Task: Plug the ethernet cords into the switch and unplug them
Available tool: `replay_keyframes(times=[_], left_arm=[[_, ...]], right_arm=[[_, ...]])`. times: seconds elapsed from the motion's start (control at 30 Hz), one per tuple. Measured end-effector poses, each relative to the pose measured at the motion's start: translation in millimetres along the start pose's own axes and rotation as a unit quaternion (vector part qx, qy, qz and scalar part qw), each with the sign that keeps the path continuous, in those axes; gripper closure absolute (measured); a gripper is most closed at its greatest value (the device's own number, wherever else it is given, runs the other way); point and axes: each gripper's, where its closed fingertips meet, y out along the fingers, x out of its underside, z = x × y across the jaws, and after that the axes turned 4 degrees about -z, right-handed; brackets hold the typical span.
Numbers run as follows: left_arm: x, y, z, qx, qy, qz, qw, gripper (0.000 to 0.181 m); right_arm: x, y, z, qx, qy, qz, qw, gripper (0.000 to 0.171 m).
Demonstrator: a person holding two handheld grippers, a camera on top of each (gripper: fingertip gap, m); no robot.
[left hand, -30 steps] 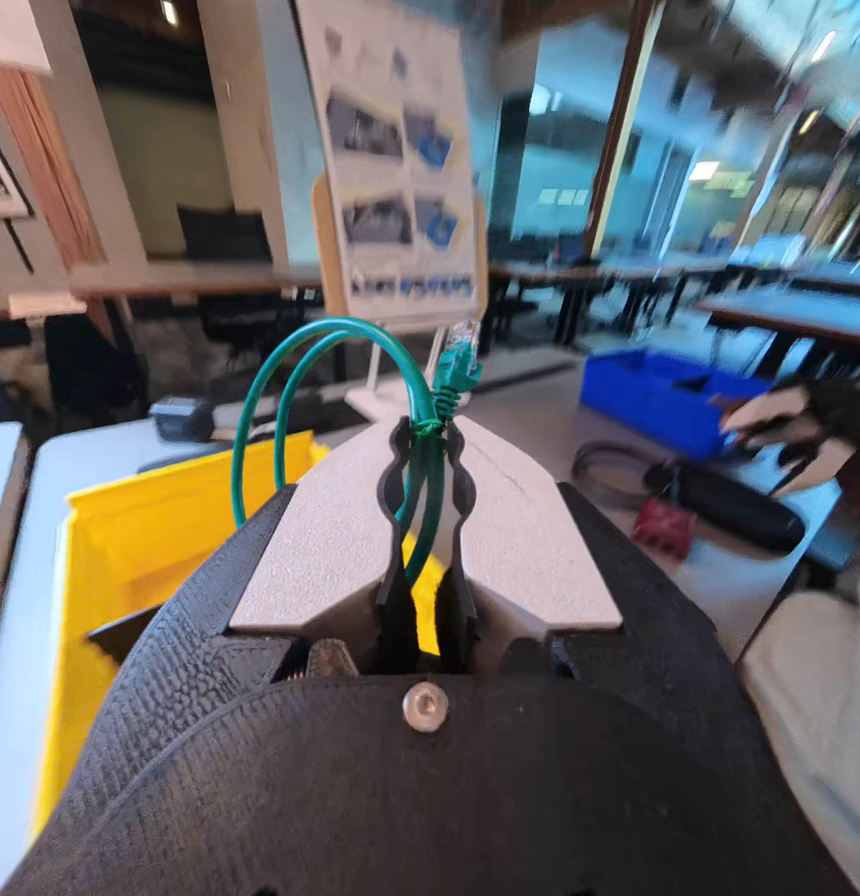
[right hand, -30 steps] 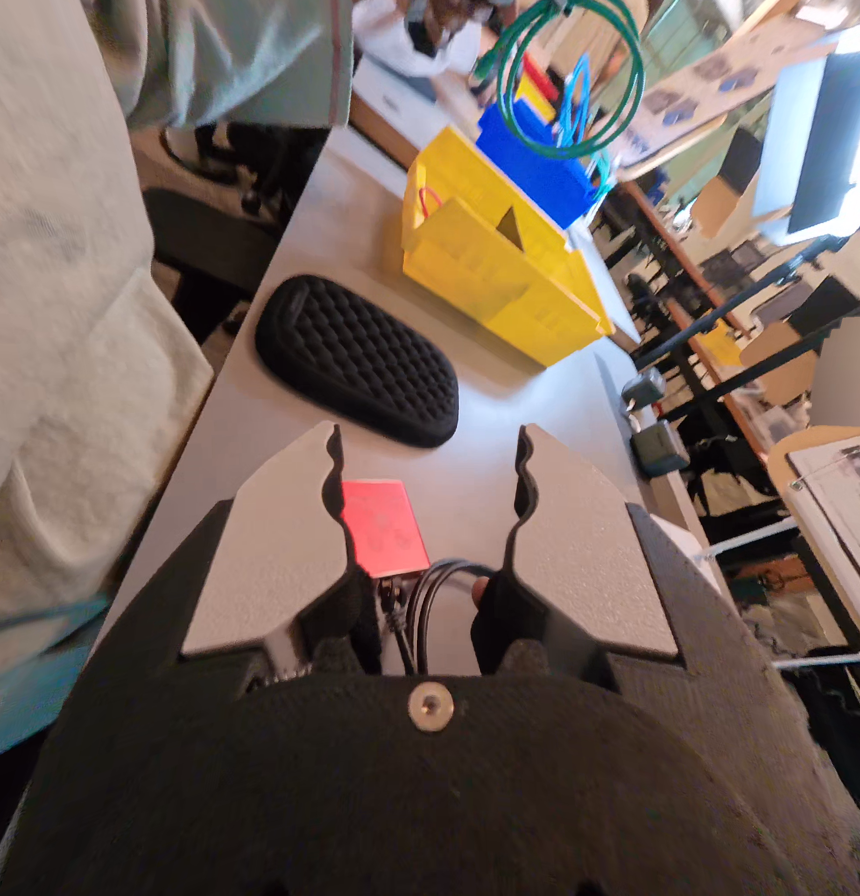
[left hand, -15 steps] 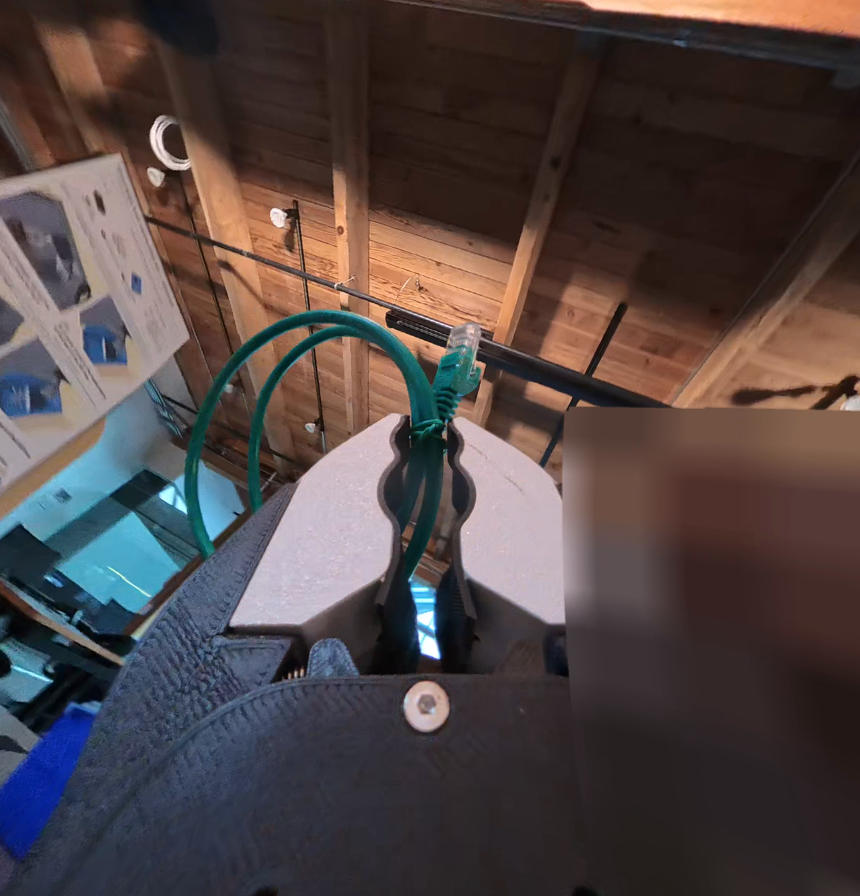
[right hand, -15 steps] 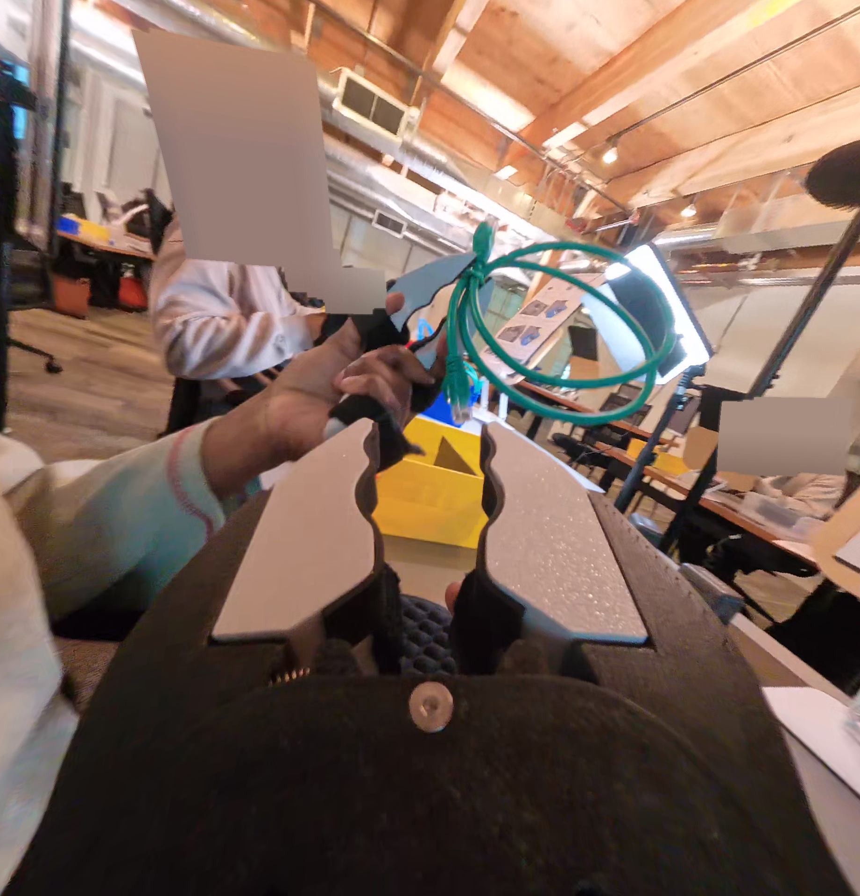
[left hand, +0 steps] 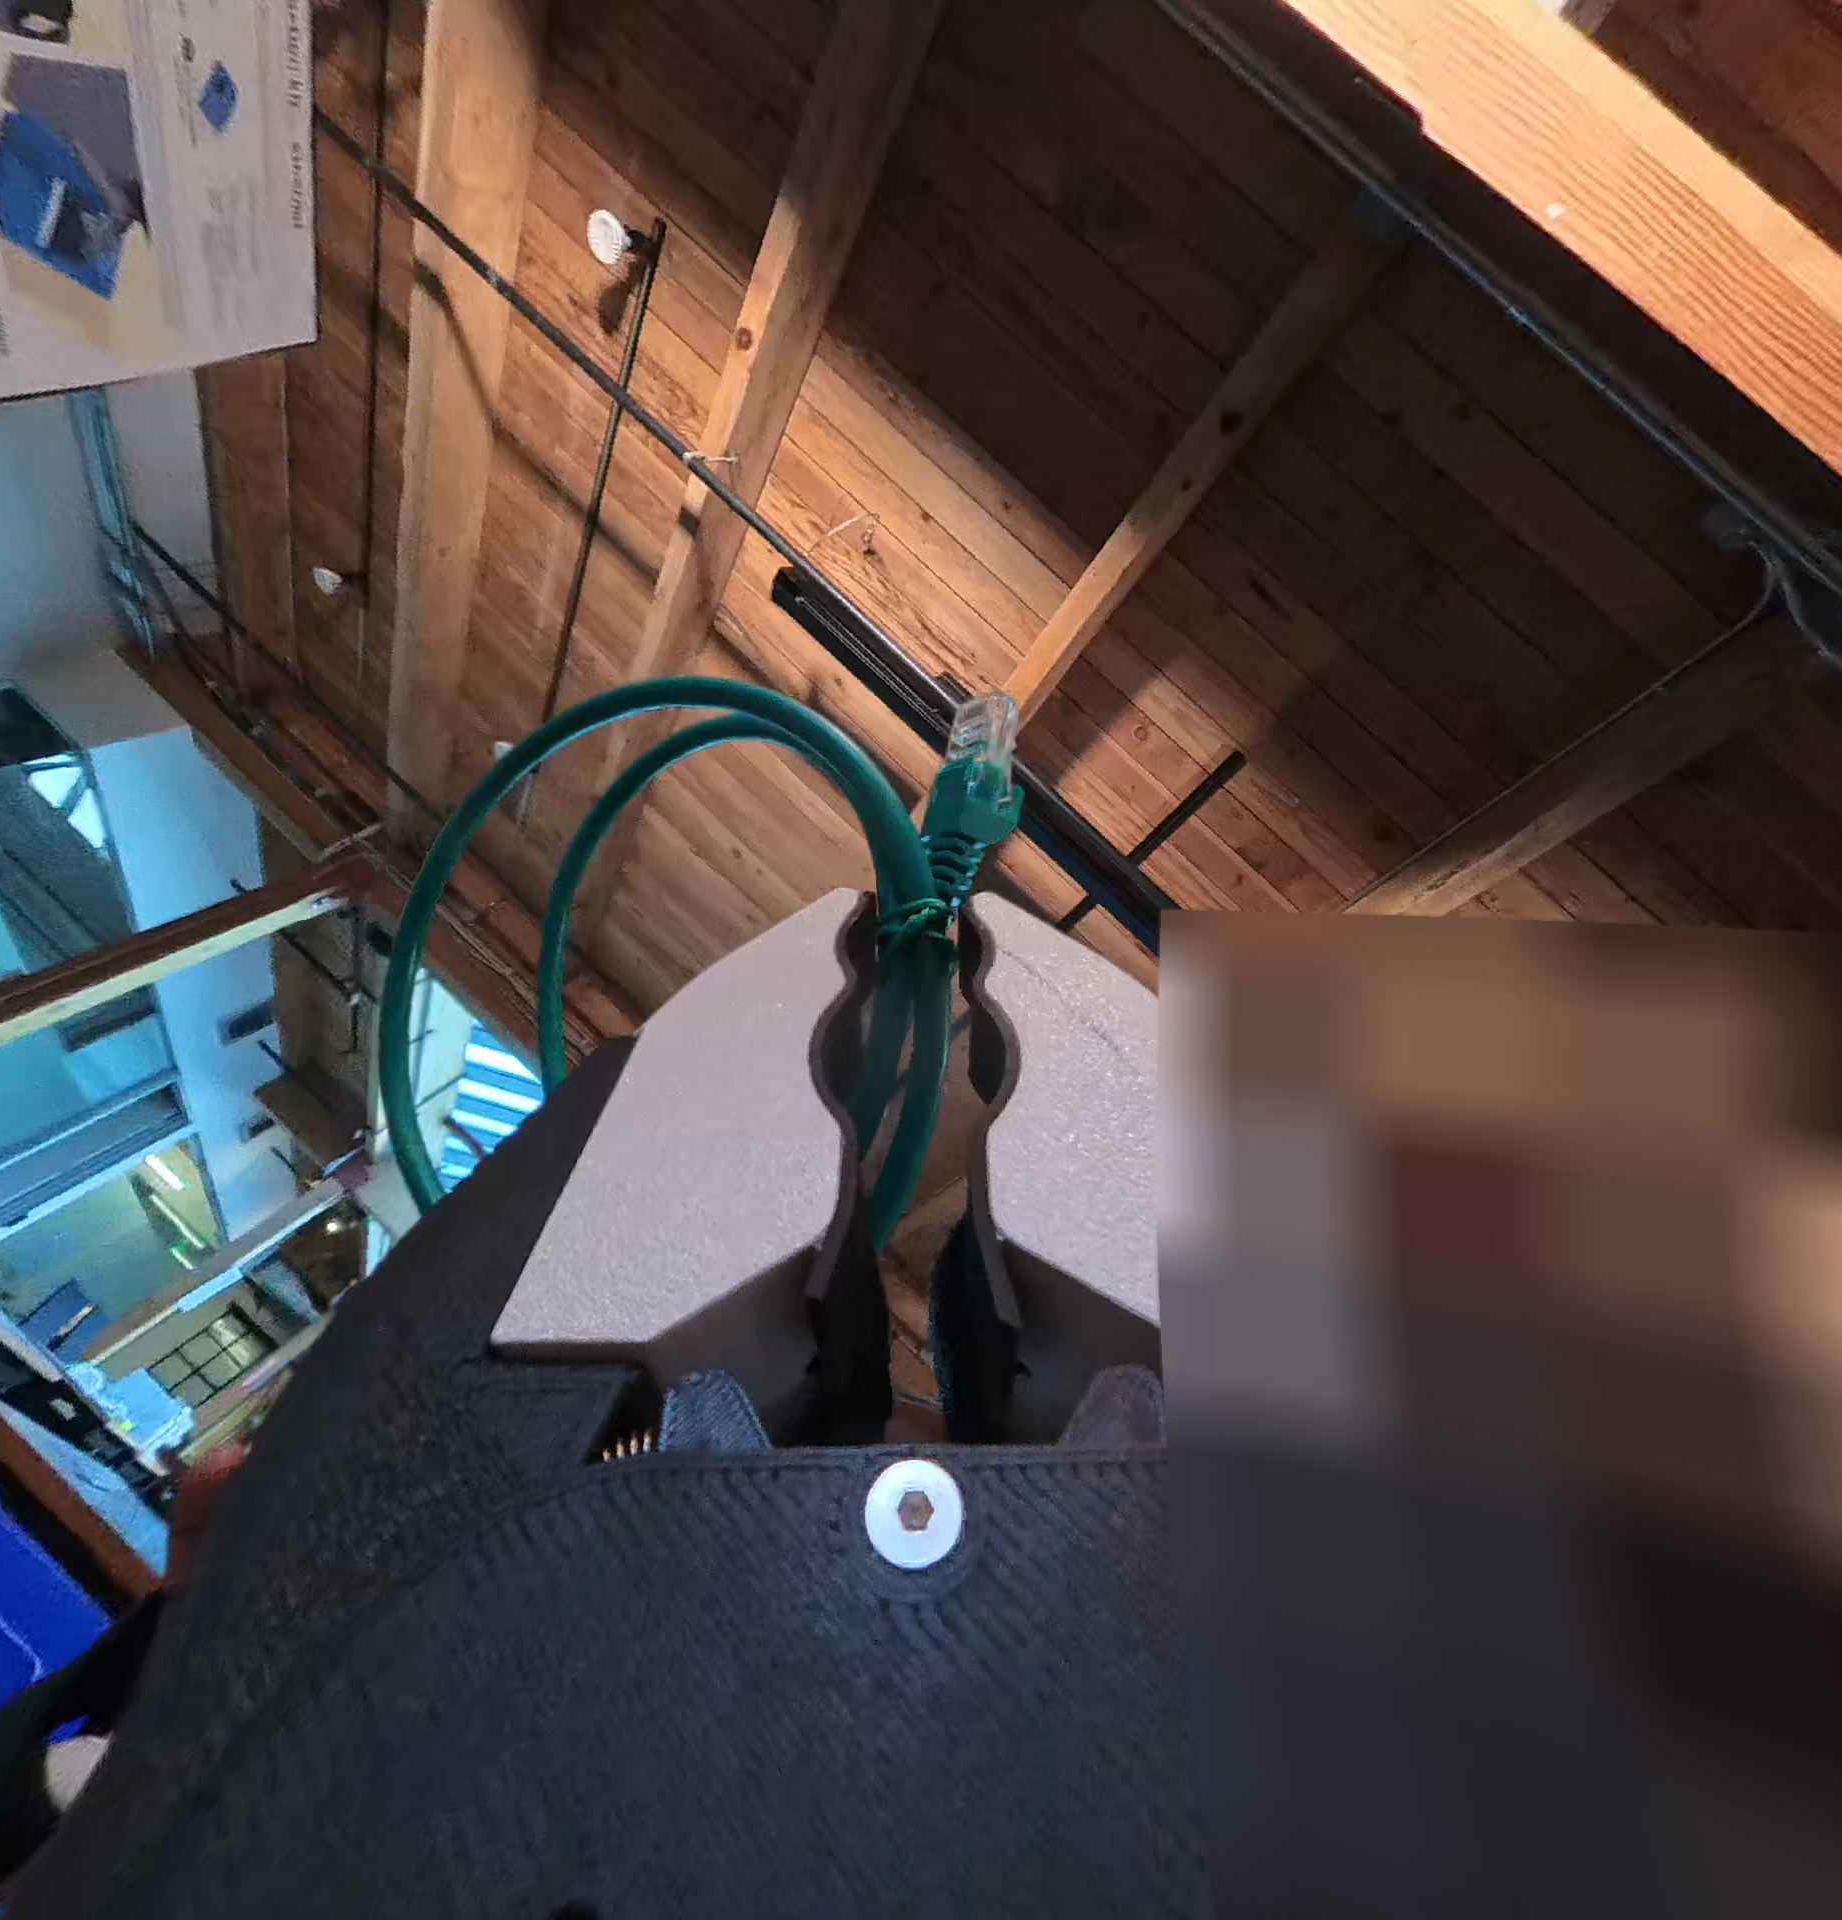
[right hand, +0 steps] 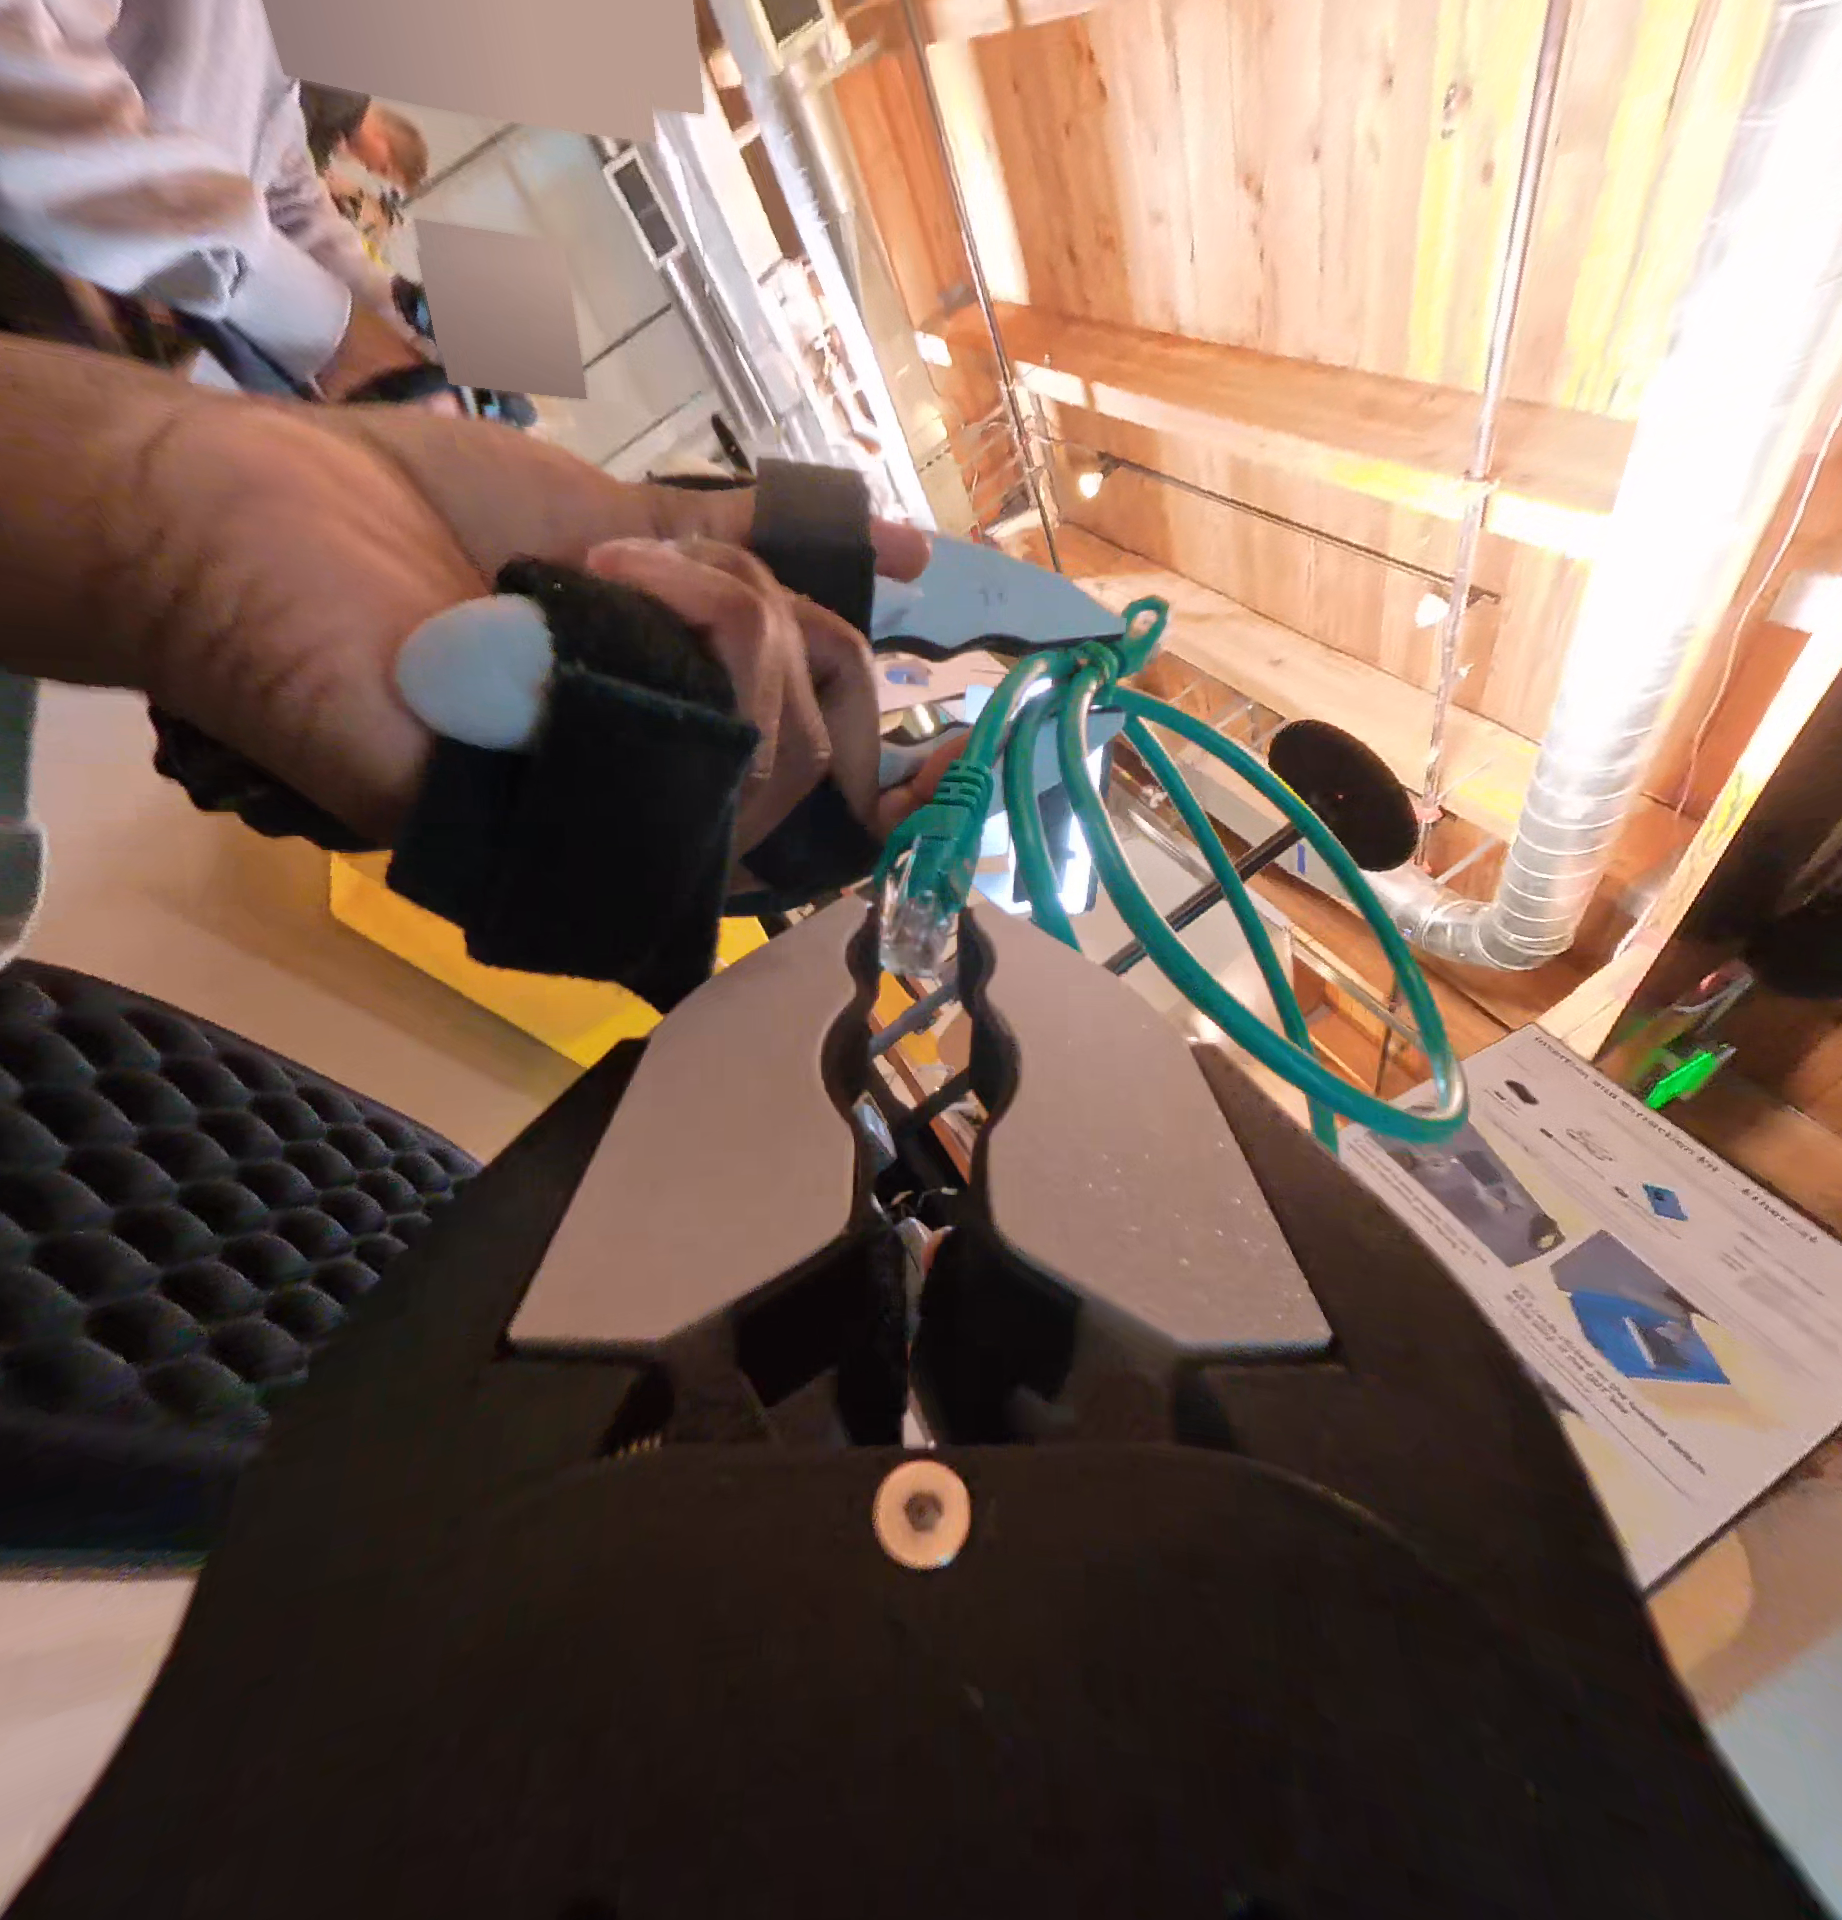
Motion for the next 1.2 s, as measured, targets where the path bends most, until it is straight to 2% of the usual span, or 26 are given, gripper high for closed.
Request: replay_keyframes(times=[0.07,0.13,0.2,0.23,0.27,0.3,0.37,0.4,0.43,0.47,0.5,0.53,0.6,0.67,0.77,0.83,0.9,1.0,1.07,1.13,1.2], left_arm=[[0.8,-0.1,-2.6,-0.008,0.028,-0.031,0.999,0.156],[1.8,-0.5,-5.3,-0.029,0.096,-0.085,0.991,0.145],[3.8,-2.6,-8.2,-0.064,0.201,-0.157,0.965,0.135],[5.1,-5.9,-12.3,-0.091,0.273,-0.202,0.936,0.129],[5.4,-11.3,-17.2,-0.123,0.350,-0.250,0.894,0.125],[6.2,-17.5,-19.8,-0.146,0.430,-0.300,0.839,0.122],[11.2,-29.1,-16.5,-0.155,0.582,-0.380,0.702,0.120],[16.6,-35.3,-13.5,-0.143,0.646,-0.418,0.622,0.120],[20.8,-40.9,-10.2,-0.135,0.697,-0.450,0.542,0.120],[21.3,-42.8,-4.3,-0.136,0.736,-0.465,0.474,0.120],[24.3,-42.4,4.9,-0.130,0.759,-0.473,0.427,0.120],[31.8,-41.6,15.8,-0.112,0.767,-0.482,0.408,0.120],[53.1,-39.4,32.9,-0.063,0.755,-0.501,0.419,0.126],[74.1,-46.5,25.6,-0.032,0.718,-0.550,0.426,0.130],[79.7,-67.4,-10.5,-0.019,0.688,-0.629,0.363,0.141],[74.3,-68.0,-22.9,-0.018,0.672,-0.649,0.356,0.152],[75.2,-83.2,-29.9,-0.007,0.617,-0.712,0.336,0.152],[74.0,-100.4,-43.3,0.004,0.586,-0.765,0.268,0.146],[71.9,-99.2,-51.7,0.004,0.601,-0.763,0.238,0.152],[75.4,-105.1,-52.0,0.010,0.586,-0.774,0.239,0.171],[77.2,-103.6,-51.9,-0.002,0.582,-0.769,0.263,0.172]], right_arm=[[-0.5,-4.1,4.7,-0.026,0.090,0.012,0.996,0.160],[0.2,-10.0,10.9,-0.069,0.223,0.037,0.972,0.160],[4.8,-15.5,20.9,-0.101,0.361,0.055,0.925,0.160],[7.7,-17.8,23.6,-0.124,0.427,0.061,0.894,0.161],[9.6,-19.8,25.4,-0.148,0.486,0.068,0.858,0.161],[10.9,-21.7,25.7,-0.172,0.538,0.075,0.822,0.161],[12.1,-25.7,19.8,-0.234,0.618,0.078,0.746,0.161],[14.3,-27.5,15.9,-0.260,0.648,0.073,0.712,0.161],[18.8,-28.7,11.0,-0.279,0.667,0.059,0.689,0.161],[26.1,-28.8,4.0,-0.290,0.674,0.032,0.678,0.161],[33.7,-29.2,-4.1,-0.298,0.670,0.000,0.680,0.161],[39.2,-30.0,-11.9,-0.305,0.661,-0.029,0.685,0.161],[39.0,-31.5,-21.8,-0.325,0.653,-0.055,0.682,0.161],[31.8,-31.9,-25.4,-0.346,0.662,-0.053,0.662,0.161],[22.7,-35.0,-31.4,-0.384,0.675,-0.052,0.628,0.161],[18.0,-38.6,-36.4,-0.409,0.674,-0.055,0.612,0.161],[12.8,-41.8,-38.0,-0.432,0.676,-0.056,0.594,0.161],[6.2,-45.8,-38.6,-0.466,0.677,-0.053,0.567,0.161],[2.5,-47.3,-39.1,-0.483,0.679,-0.048,0.552,0.161],[1.0,-47.3,-37.2,-0.486,0.682,-0.040,0.545,0.161],[0.2,-48.5,-36.7,-0.488,0.677,-0.035,0.550,0.160]])
